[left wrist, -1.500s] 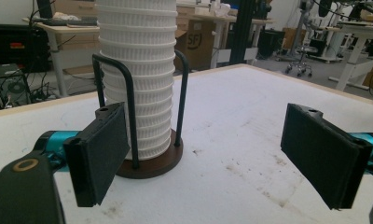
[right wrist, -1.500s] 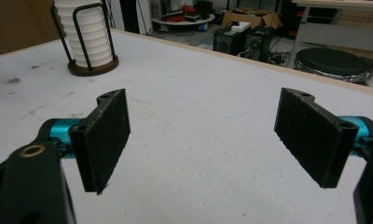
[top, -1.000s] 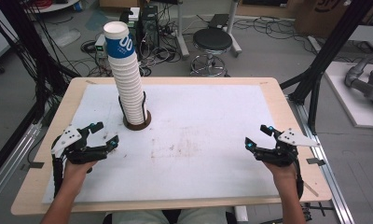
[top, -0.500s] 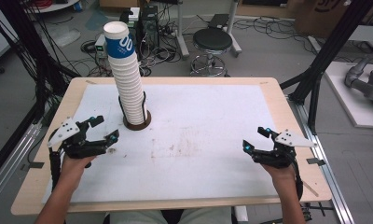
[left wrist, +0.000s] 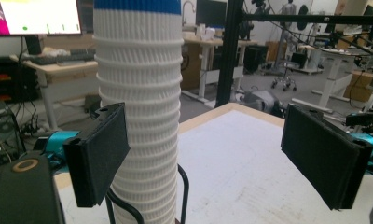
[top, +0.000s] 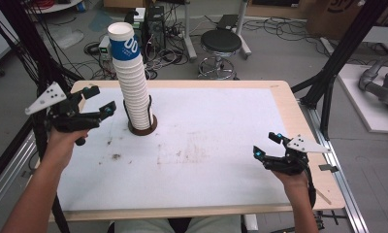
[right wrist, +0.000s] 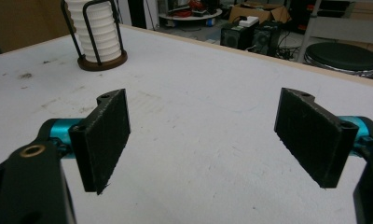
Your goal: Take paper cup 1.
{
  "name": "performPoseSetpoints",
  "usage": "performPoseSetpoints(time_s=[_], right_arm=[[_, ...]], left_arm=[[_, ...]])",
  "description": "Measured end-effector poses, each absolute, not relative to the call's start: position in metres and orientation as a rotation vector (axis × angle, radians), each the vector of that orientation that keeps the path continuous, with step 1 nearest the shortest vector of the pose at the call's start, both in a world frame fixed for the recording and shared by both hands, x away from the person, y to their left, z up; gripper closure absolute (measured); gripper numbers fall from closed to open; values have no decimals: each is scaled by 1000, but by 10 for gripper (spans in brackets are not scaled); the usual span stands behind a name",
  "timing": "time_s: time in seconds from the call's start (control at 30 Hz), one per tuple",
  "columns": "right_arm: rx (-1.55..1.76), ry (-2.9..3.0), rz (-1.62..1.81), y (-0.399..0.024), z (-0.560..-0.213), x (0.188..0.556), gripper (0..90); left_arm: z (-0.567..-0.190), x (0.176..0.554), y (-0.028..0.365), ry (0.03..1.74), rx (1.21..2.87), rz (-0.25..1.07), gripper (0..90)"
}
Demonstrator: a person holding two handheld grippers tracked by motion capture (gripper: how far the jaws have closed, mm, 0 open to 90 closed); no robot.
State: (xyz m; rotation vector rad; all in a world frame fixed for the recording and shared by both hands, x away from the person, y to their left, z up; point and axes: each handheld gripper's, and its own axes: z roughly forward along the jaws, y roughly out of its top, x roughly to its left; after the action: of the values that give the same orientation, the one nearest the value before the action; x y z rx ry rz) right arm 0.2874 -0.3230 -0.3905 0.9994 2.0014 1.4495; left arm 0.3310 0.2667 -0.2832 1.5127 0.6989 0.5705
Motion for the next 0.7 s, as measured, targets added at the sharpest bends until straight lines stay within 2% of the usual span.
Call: performPoseSetpoints(time_s=[0.5, 0.7], right_arm=[[994, 2016, 1449, -321, -392, 290, 186], [998, 2017, 1451, -321, -392, 291, 186]], left_arm=[[-201, 374, 261, 705, 1552, 605, 148], [-182, 397, 255, 735, 1565, 602, 148]])
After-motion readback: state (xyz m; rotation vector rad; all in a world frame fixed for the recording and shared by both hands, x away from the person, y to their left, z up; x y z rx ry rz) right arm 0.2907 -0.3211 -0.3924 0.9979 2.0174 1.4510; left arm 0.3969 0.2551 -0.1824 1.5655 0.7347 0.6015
